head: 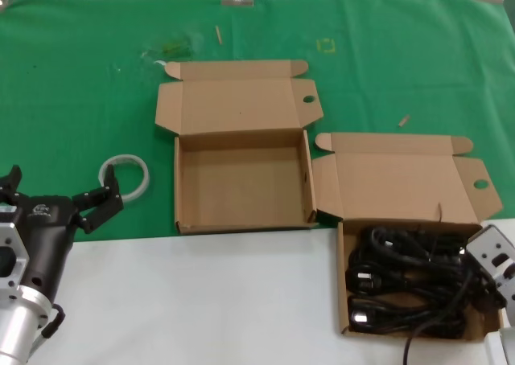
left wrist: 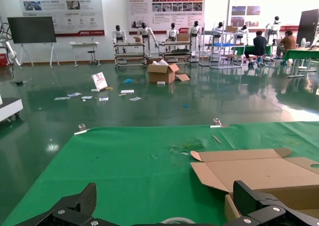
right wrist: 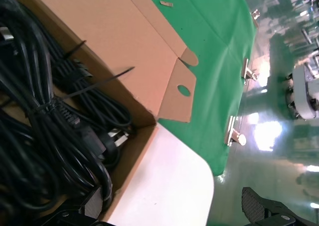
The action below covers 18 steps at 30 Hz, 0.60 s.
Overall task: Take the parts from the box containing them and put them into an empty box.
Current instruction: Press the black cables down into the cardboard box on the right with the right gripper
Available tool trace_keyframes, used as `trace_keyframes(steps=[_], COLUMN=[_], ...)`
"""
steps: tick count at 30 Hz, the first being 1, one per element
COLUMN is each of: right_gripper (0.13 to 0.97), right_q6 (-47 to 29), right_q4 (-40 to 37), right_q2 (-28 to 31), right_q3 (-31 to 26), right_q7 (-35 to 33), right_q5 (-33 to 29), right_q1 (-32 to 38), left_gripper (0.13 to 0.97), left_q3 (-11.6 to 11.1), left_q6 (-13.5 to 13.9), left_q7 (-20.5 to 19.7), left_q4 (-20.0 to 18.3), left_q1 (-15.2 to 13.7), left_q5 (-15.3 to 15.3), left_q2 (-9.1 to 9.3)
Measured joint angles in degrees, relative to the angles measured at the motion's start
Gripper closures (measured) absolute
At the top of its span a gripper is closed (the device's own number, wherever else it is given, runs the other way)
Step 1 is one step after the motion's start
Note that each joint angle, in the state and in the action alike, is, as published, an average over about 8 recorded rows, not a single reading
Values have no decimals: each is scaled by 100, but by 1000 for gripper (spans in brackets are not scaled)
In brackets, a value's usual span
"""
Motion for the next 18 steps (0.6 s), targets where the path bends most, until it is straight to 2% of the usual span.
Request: trace_keyframes(steps=[10,18], right_gripper=[129,129], right_q6=[-240,-237], right_q4=[-265,-159], right_q2=[-19,-20], right_q3=[139,-127], right_q7=[-295,-7], right_q5=[1,1], right_q1=[160,106], left_gripper=[132,132], left_q3=[0,0], left_q6=[0,0], left_q7=[0,0], left_q4=[0,0], left_q1=[0,0], left_q5=[0,0], left_q2=[0,0])
